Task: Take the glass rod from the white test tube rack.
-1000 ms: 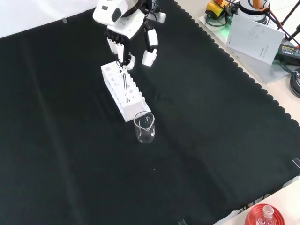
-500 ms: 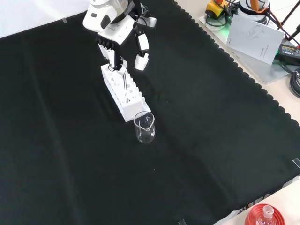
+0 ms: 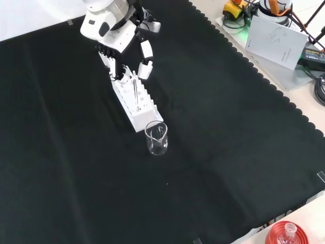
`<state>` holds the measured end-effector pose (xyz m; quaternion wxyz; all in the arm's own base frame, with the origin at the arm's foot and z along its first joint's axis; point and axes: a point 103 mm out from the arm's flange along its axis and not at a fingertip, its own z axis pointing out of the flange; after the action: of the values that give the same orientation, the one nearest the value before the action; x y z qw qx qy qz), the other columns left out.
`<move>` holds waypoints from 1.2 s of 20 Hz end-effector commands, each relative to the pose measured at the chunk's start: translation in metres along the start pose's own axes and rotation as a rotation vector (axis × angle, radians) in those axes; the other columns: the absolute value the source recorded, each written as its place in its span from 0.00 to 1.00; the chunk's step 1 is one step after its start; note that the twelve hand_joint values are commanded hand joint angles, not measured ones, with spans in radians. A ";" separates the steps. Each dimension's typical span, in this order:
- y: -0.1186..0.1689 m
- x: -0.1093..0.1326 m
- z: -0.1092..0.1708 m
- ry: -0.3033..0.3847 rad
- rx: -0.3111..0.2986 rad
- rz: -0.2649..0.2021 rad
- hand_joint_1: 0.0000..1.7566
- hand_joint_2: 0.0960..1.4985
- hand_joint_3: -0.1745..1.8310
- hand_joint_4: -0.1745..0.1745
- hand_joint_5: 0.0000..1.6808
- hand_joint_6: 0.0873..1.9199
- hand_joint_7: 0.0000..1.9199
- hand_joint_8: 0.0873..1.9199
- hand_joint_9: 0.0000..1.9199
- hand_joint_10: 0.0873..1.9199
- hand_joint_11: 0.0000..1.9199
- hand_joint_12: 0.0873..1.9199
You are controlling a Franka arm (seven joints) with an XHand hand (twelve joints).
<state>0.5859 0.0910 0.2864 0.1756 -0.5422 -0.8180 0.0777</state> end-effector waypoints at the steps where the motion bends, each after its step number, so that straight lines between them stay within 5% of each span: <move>1: 0.004 -0.015 0.005 -0.004 0.041 0.007 0.56 0.33 0.42 0.00 0.49 0.47 0.61 0.38 0.70 0.25 0.66 0.50; 14: 0.009 -0.015 0.027 0.003 0.104 0.038 0.55 0.32 0.42 0.00 0.49 0.47 0.61 0.38 0.69 0.25 0.66 0.51; 24: 0.009 -0.008 0.021 -0.016 0.089 0.050 0.54 0.30 0.43 0.00 0.43 0.51 0.59 0.40 0.67 0.29 0.66 0.55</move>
<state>0.5891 0.0864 0.2606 0.2007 -0.5514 -0.7998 0.1265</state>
